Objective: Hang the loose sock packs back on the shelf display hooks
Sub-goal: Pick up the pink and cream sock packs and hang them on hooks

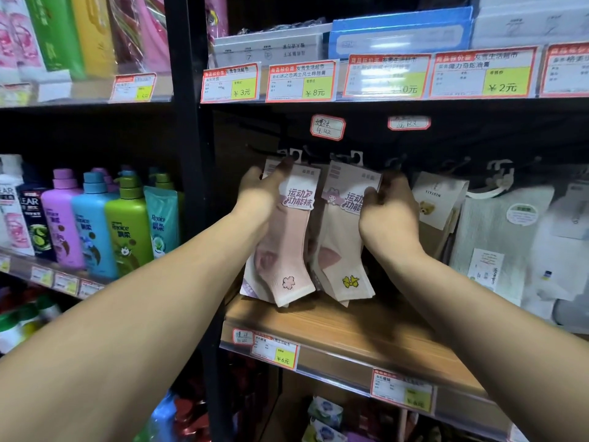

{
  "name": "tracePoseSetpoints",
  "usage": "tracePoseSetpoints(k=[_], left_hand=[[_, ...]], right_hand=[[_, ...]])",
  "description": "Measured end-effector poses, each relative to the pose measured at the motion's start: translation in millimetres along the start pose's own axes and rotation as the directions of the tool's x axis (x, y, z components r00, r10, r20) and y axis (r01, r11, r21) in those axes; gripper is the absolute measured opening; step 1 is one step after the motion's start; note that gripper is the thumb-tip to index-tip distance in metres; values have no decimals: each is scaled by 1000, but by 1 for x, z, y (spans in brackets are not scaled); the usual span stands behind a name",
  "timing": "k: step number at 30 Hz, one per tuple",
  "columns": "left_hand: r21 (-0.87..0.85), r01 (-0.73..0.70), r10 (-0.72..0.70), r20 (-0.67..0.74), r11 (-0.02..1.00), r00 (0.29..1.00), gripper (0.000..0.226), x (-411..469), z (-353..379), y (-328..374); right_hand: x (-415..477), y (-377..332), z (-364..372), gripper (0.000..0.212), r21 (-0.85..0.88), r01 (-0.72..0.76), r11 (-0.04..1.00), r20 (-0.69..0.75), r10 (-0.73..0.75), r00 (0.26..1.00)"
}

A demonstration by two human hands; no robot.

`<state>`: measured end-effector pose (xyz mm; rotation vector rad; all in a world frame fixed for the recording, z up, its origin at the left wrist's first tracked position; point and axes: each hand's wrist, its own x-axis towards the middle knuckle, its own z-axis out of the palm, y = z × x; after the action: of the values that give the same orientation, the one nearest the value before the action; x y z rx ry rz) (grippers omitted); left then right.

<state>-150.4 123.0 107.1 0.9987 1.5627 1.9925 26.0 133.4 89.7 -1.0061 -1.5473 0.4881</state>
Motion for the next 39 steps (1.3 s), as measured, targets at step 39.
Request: tracePoseSetpoints(k=[39], left_hand=[[-88,22,-13,100,996,995,19,-1,-3,9]], right_hand=[[30,7,22,31,-173,-148,974,152,175,973]])
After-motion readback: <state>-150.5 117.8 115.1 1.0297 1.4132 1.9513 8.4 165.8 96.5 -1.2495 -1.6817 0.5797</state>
